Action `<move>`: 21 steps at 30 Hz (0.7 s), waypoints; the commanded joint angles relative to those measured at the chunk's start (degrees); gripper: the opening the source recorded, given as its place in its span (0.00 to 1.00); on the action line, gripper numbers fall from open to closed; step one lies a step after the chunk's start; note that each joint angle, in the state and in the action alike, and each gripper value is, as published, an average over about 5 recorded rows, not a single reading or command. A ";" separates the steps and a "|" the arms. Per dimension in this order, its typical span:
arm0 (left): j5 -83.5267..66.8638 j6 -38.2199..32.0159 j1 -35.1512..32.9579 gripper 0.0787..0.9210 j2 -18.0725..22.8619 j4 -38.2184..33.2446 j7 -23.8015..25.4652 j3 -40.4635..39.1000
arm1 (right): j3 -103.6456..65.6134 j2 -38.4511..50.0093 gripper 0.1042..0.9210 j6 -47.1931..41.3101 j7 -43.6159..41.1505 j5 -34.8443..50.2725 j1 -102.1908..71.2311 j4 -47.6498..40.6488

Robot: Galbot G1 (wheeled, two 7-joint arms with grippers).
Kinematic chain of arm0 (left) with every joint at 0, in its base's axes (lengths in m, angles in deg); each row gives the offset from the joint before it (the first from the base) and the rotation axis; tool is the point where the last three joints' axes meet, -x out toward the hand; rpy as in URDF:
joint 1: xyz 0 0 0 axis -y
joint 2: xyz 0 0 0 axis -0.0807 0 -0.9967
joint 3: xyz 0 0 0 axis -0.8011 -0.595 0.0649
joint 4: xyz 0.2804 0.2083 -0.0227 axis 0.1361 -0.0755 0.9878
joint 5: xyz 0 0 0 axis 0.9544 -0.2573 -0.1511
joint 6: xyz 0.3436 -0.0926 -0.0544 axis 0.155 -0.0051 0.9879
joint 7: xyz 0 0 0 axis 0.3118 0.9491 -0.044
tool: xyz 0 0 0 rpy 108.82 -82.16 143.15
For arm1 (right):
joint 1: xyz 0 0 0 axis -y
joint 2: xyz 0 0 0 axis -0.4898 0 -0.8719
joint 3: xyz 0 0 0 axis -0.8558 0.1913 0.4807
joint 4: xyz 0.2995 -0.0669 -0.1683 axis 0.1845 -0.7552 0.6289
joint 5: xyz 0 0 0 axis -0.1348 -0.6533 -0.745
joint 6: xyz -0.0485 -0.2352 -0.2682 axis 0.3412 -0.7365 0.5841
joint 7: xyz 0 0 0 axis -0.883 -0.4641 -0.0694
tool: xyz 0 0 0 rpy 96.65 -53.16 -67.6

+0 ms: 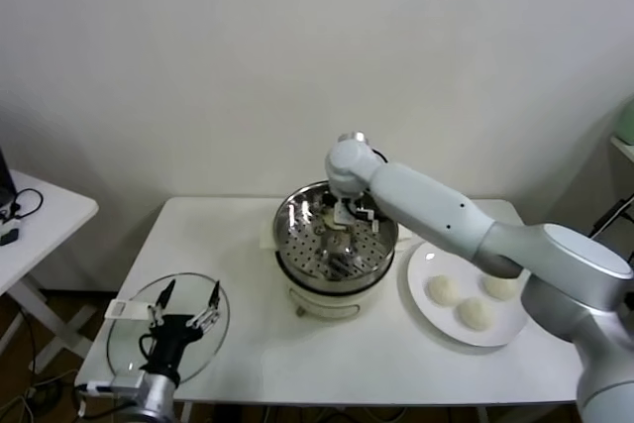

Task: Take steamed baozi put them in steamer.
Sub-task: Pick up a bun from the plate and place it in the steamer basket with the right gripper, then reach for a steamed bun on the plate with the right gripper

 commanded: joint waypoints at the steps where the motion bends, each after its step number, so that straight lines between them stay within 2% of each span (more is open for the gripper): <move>1: 0.06 -0.05 -0.10 0.88 0.18 0.17 0.02 -0.01 | -0.36 -0.93 0.75 0.42 0.19 -1.96 -0.96 -1.13; 5: 0.07 0.16 -0.16 0.88 0.22 0.11 -0.09 -0.05 | -0.36 -0.73 0.85 0.56 0.30 -2.16 -1.04 -0.75; 12: 0.24 0.46 -0.06 0.88 0.48 0.28 -0.19 -0.39 | -0.62 0.72 0.88 0.95 -0.45 0.42 0.68 1.70; 17: 0.21 0.43 -0.11 0.88 0.34 0.46 -0.26 -0.27 | 1.00 5.57 0.88 0.53 -2.71 9.04 5.80 6.94; 21: 0.39 0.99 0.42 0.88 0.40 0.52 -1.25 -0.57 | 4.22 11.84 0.88 -3.14 -4.48 20.56 11.92 9.69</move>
